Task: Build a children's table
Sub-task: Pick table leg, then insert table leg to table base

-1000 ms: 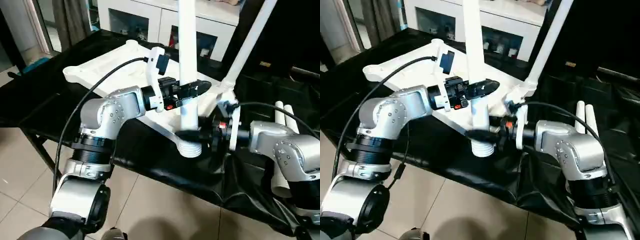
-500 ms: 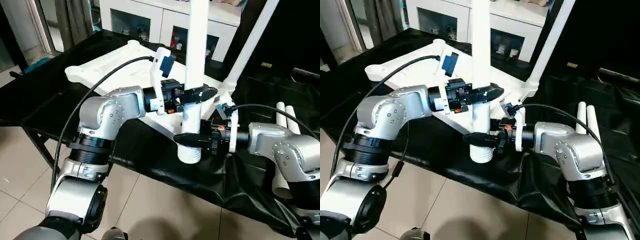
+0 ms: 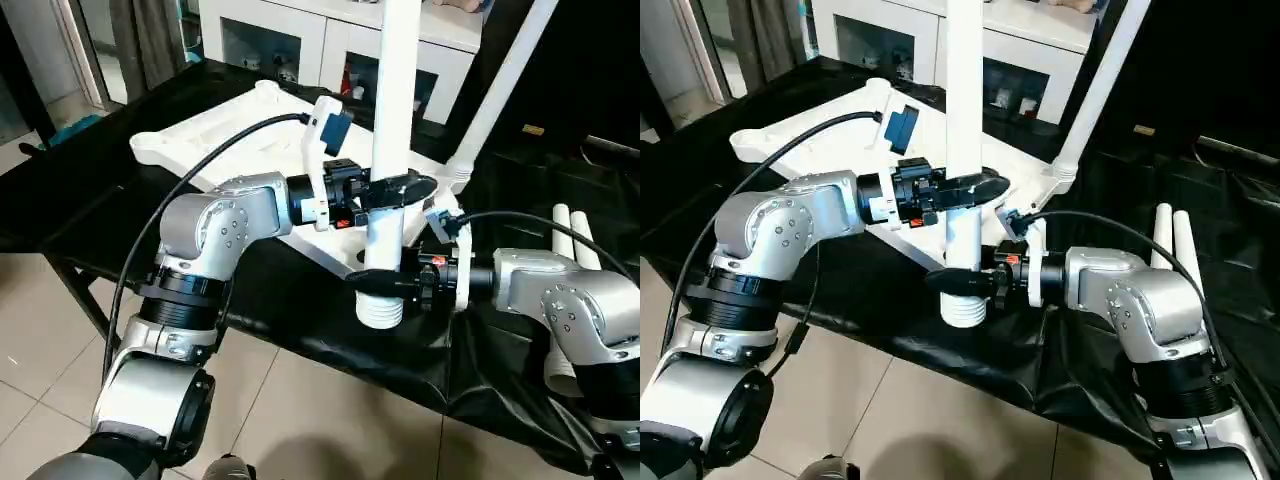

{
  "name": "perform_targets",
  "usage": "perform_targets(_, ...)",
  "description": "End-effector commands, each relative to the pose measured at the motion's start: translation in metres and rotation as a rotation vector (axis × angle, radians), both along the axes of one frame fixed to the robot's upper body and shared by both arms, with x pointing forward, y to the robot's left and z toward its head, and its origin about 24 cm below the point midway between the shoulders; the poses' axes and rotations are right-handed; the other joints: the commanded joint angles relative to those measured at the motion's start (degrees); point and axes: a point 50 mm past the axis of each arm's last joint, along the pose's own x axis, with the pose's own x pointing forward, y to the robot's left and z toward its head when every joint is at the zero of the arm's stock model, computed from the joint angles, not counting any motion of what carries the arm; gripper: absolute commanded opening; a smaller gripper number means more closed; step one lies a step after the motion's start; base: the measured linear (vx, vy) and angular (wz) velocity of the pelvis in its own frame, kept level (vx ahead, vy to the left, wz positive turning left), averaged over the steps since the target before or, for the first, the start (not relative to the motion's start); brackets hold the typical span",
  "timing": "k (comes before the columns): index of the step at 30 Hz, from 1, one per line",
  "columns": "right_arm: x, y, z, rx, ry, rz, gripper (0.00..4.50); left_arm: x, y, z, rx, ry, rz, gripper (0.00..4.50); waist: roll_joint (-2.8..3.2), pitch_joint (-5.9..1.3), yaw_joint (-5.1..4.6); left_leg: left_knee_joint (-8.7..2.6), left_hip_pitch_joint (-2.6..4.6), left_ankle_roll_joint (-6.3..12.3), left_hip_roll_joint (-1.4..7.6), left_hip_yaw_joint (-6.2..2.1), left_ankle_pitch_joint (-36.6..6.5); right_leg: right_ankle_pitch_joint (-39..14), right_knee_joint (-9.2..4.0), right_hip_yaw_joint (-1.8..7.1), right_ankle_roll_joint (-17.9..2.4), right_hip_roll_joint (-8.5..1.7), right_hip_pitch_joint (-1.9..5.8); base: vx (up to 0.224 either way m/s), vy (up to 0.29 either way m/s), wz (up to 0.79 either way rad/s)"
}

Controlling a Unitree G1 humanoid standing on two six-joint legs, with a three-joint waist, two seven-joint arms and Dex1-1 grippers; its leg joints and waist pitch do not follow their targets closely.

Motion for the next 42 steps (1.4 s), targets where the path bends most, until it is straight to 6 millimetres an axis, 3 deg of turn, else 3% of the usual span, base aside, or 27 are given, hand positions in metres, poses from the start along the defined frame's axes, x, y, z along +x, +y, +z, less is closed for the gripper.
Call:
perform_targets(1, 0.001, -0.004, -0.002, -0.009, 0.018, -0.011, 2.48, -0.004, -0.004, 0.005, -0.007, -0.028, -0.035, 1.86, -0.32, -4.51, 0.25, -3.31, 1.64, -0.33, 1.72, -0.61, -4.39, 0.08, -3.40, 1.67, -13.41, -2.64, 2.62, 0.000, 0.000, 0.00)
perform_targets(7, 0.000, -0.003, -0.003, -0.010, 0.018, -0.011, 2.00, -0.007, -0.005, 0.005, -0.011, -0.024, -0.053, 1.86, -0.17, -4.54, 0.24, -3.27, 1.68, -0.26, 1.73, -0.61, -4.23, 0.87, -3.33, 1.66, -13.63, -2.58, 2.59, 0.000, 0.000, 0.00)
perform_targets(13, -0.001, -0.003, -0.004, -0.010, 0.016, -0.011, 1.93, -0.005, -0.005, 0.005, 0.005, -0.046, -0.021, 1.86, -0.12, -4.54, 0.30, -3.27, 1.71, -0.33, 1.73, -0.60, -4.46, 0.79, -3.34, 1.68, -13.72, -2.62, 2.58, 0.000, 0.000, 0.00)
perform_targets(15, 0.000, -0.003, -0.004, -0.004, 0.007, -0.023, 1.93, -0.003, -0.005, 0.007, -0.027, -0.024, -0.007, 2.42, -0.19, -4.56, 0.28, -3.27, 1.68, -0.34, 1.74, -0.62, -4.46, 0.85, -3.32, 1.68, -13.72, -2.64, 2.64, 0.000, 0.000, 0.00)
perform_targets(16, 0.001, -0.003, -0.004, -0.001, 0.002, -0.031, 1.93, -0.002, -0.004, 0.008, -0.052, -0.012, 0.000, 2.56, -0.16, -4.52, 0.24, -3.29, 1.64, -0.40, 1.76, -0.63, -4.54, 0.87, -3.33, 1.65, -13.81, -2.64, 2.60, 0.000, 0.000, 0.00)
perform_targets(17, 0.002, -0.003, -0.004, 0.004, -0.004, -0.041, 1.93, -0.001, -0.004, 0.010, -0.081, -0.001, 0.003, 2.60, 0.35, -4.58, 0.12, -3.25, 1.66, -0.75, 1.72, -0.65, -4.89, 1.37, -3.35, 1.67, -14.04, -2.60, 2.62, 0.000, 0.000, 0.00)
perform_targets(19, 0.003, -0.003, -0.003, 0.009, -0.008, -0.049, 1.93, 0.000, -0.004, 0.011, -0.102, 0.005, 0.007, 2.83, 0.19, -4.54, 0.17, -3.30, 1.63, -0.87, 1.67, -0.66, -5.40, 1.30, -3.37, 1.64, -14.40, -2.59, 2.67, 0.000, 0.000, 0.00)
perform_targets(20, 0.006, -0.003, -0.001, 0.039, -0.037, -0.100, 1.93, 0.002, -0.003, 0.017, -0.197, -0.005, 0.029, 2.83, 1.18, -4.58, 0.29, -3.33, 1.77, -1.19, 1.71, -0.82, -5.78, 1.05, -3.27, 1.63, -14.44, -2.66, 2.58, 0.000, 0.000, 0.00)
perform_targets(21, 0.010, -0.005, 0.002, 0.078, -0.069, -0.160, 1.93, 0.006, -0.001, 0.023, -0.301, -0.019, 0.076, 3.02, 1.19, -4.46, 0.07, -3.35, 1.65, -1.16, 1.63, -0.71, -6.28, 1.10, -3.59, 1.69, -14.54, -2.56, 2.45, 0.000, 0.000, 0.00)
perform_targets(23, 0.015, -0.007, 0.007, 0.138, -0.104, -0.237, 1.93, 0.013, 0.003, 0.028, -0.417, -0.031, 0.175, 3.07, 0.65, -4.71, 0.12, -3.28, 1.52, -1.48, 1.68, -0.80, -7.05, 2.40, -3.55, 1.59, -15.62, -2.79, 2.89, 0.000, 0.000, 0.00)
perform_targets(24, 0.017, -0.009, 0.010, 0.166, -0.115, -0.263, 1.93, 0.015, 0.004, 0.030, -0.473, -0.024, 0.213, 3.22, 1.56, -4.68, 0.30, -3.32, 1.64, -1.71, 1.63, -0.96, -7.35, 2.26, -3.49, 1.54, -15.52, -2.75, 2.78, 0.000, 0.000, 0.00)
perform_targets(25, 0.019, -0.012, 0.015, 0.211, -0.139, -0.304, 1.93, 0.017, 0.006, 0.033, -0.578, 0.003, 0.230, 3.22, 1.12, -4.65, 0.14, -3.33, 1.78, -1.57, 1.69, -0.83, -8.23, 2.20, -3.68, 1.58, -15.43, -2.56, 2.72, 0.000, 0.000, 0.00)
perform_targets(26, 0.021, -0.014, 0.019, 0.233, -0.171, -0.342, 1.93, 0.017, 0.009, 0.034, -0.625, 0.018, 0.230, 3.30, 1.58, -4.65, 0.01, -3.36, 1.77, -1.74, 1.60, -0.82, -8.82, 2.11, -3.73, 1.59, -15.35, -2.52, 2.77, 0.000, 0.000, 0.00)
perform_targets(28, 0.023, -0.018, 0.024, 0.258, -0.207, -0.400, 1.93, 0.019, 0.013, 0.035, -0.663, 0.023, 0.237, 3.30, 1.61, -4.64, -0.01, -3.48, 1.73, -1.76, 1.51, -0.91, -9.07, 1.08, -3.79, 1.50, -14.53, -2.47, 2.79, 0.000, 0.000, 0.00)
perform_targets(30, 0.025, -0.024, 0.024, 0.248, -0.236, -0.481, 1.93, 0.025, 0.019, 0.031, -0.613, 0.024, 0.308, 3.30, 1.21, -4.63, -0.06, -3.55, 1.77, -1.69, 1.57, -0.93, -8.92, -0.10, -3.89, 1.47, -13.42, -2.35, 2.71, 0.000, 0.000, 0.00)
perform_targets(31, 0.028, -0.031, 0.017, 0.167, -0.279, -0.592, 1.93, 0.036, 0.028, 0.019, -0.399, -0.029, 0.498, 3.30, 1.34, -4.65, -0.06, -3.59, 1.81, -1.77, 1.62, -1.03, -8.76, -0.72, -3.98, 1.50, -12.39, -2.35, 2.64, 0.000, 0.000, 0.00)
perform_targets(32, 0.028, -0.031, 0.017, 0.167, -0.279, -0.592, 1.93, 0.036, 0.028, 0.019, -0.399, -0.029, 0.498, 3.30, 1.09, -4.56, -0.06, -3.76, 1.76, -2.11, 1.66, -1.13, -8.64, -2.20, -4.19, 1.52, -10.14, -2.35, 2.61, 0.000, 0.000, 0.00)
perform_targets(33, 0.029, -0.034, 0.012, 0.115, -0.299, -0.660, 1.93, 0.041, 0.035, 0.009, -0.225, -0.110, 0.603, 3.30, 1.16, -4.56, -0.02, -3.86, 1.81, -2.34, 1.71, -1.23, -8.65, -3.10, -4.33, 1.55, -8.83, -2.37, 2.58, 0.000, 0.000, 0.00)
perform_targets(34, 0.029, -0.037, 0.007, 0.074, -0.303, -0.717, 1.93, 0.044, 0.044, -0.001, -0.058, -0.200, 0.694, 3.30, 0.66, -4.48, -0.28, -4.00, 1.84, -2.83, 1.70, -1.17, -8.92, -4.59, -4.45, 1.56, -7.29, -2.31, 2.52, 0.000, 0.000, 0.00)
perform_targets(35, 0.028, -0.039, 0.005, 0.052, -0.304, -0.752, 1.93, 0.045, 0.049, -0.007, 0.043, -0.260, 0.739, 3.30, 1.11, -4.51, -0.15, -4.14, 1.76, -3.25, 1.84, -1.35, -8.66, -5.49, -4.62, 1.62, -5.57, -2.40, 2.42, 0.000, 0.000, 0.00)
perform_targets(36, 0.026, -0.042, -0.002, 0.006, -0.306, -0.816, 1.93, 0.046, 0.066, -0.019, 0.138, -0.284, 0.838, 3.30, 0.99, -4.55, -0.23, -4.17, 1.73, -3.65, 1.81, -1.40, -8.55, -5.28, -4.44, 1.61, -5.02, -2.36, 2.39, 0.000, 0.000, 0.00)
perform_targets(37, 0.022, -0.045, -0.012, -0.044, -0.302, -0.900, 1.93, 0.042, 0.090, -0.032, 0.201, -0.286, 0.964, 3.30, 1.03, -4.56, -0.30, -4.19, 1.74, -4.16, 1.87, -1.40, -7.97, -4.12, -4.15, 1.56, -5.02, -2.37, 2.32, 0.000, 0.000, 0.00)
perform_targets(38, 0.022, -0.045, -0.012, -0.047, -0.302, -0.906, 1.93, 0.042, 0.092, -0.033, 0.205, -0.286, 0.973, 3.30, 1.18, -4.65, -0.58, -4.11, 1.74, -4.25, 1.78, -1.32, -7.28, -1.81, -3.82, 1.52, -6.03, -2.26, 2.26, 0.000, 0.000, 0.00)
perform_targets(39, 0.017, -0.046, -0.022, -0.051, -0.269, -0.979, 1.93, 0.035, 0.110, -0.045, 0.249, -0.277, 1.047, 3.30, 0.97, -4.79, -0.64, -3.98, 1.82, -4.03, 1.67, -1.21, -6.99, -0.87, -3.73, 1.48, -6.68, -2.16, 2.28, 0.000, 0.000, 0.00)
perform_targets(42, 0.013, -0.047, -0.033, -0.066, -0.255, -1.032, 1.93, 0.029, 0.124, -0.062, 0.376, -0.265, 1.127, 3.30, 1.37, -4.95, -0.82, -3.74, 1.72, -2.85, 1.69, -1.10, -5.74, 2.82, -3.31, 1.52, -8.67, -2.04, 1.99, 0.000, 0.000, 0.00)
